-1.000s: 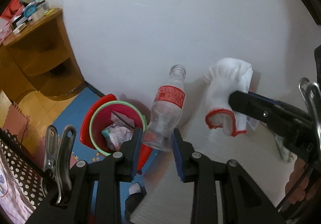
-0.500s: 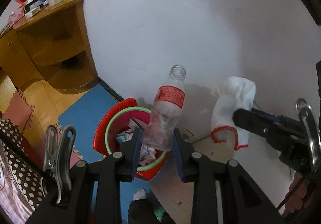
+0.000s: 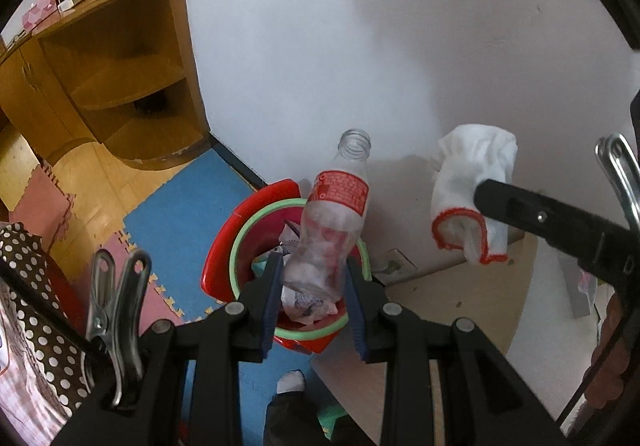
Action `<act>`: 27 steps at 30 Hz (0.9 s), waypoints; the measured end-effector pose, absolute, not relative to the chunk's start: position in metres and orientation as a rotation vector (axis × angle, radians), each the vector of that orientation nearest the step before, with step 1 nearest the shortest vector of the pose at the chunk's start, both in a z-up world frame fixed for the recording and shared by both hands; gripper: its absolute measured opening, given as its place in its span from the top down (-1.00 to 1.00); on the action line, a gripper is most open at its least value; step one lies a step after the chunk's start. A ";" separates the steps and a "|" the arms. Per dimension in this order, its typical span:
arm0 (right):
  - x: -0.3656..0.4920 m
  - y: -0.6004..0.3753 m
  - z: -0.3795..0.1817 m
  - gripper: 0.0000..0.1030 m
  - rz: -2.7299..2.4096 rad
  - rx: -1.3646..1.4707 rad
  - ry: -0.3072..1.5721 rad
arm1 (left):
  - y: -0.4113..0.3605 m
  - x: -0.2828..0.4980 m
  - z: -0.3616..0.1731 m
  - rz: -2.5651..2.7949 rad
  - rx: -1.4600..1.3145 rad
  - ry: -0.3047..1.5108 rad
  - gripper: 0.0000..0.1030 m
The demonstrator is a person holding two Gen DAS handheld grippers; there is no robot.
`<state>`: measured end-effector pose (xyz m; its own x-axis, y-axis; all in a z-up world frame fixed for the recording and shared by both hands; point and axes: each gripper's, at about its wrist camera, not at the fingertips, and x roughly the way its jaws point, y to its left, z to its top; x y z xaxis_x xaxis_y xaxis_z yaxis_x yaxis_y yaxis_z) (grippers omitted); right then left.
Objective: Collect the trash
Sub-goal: 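Carry the bottle and the sock toward the red bucket with both grippers, then open both grippers to drop the bottle and sock into the bucket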
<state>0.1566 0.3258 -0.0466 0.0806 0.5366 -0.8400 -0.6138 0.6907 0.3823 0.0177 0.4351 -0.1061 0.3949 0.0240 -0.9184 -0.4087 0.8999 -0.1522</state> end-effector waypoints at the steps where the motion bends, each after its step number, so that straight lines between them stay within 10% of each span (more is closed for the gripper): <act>1: 0.156 0.327 -0.048 0.67 0.864 -0.079 1.219 | 0.436 0.019 -0.109 0.285 -0.385 1.141 0.40; 27: 0.212 0.432 -0.304 0.67 0.629 -0.354 1.674 | 0.475 0.066 -0.361 0.257 -0.656 1.487 0.40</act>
